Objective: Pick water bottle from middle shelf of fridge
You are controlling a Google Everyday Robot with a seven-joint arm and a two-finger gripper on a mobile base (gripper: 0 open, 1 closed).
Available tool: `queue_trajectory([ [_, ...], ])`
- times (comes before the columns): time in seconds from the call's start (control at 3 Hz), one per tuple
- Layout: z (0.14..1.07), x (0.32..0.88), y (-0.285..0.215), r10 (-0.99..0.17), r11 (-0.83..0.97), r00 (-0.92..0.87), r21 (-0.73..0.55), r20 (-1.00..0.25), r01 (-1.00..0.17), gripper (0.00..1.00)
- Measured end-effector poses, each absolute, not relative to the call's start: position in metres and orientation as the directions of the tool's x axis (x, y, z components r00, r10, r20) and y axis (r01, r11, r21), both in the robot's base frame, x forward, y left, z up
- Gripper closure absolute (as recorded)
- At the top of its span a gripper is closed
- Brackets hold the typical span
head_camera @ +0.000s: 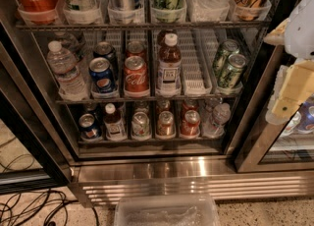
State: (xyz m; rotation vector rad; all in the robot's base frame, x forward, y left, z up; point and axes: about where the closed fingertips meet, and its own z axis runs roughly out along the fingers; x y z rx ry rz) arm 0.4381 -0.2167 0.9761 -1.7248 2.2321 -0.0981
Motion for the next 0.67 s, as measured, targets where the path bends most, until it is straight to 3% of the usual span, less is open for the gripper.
queue_trajectory([
  [0.67, 0.972, 0.435, -0.206, -0.947, 0.281, -0.224, -0.257, -0.231, -0.924, 0.00],
])
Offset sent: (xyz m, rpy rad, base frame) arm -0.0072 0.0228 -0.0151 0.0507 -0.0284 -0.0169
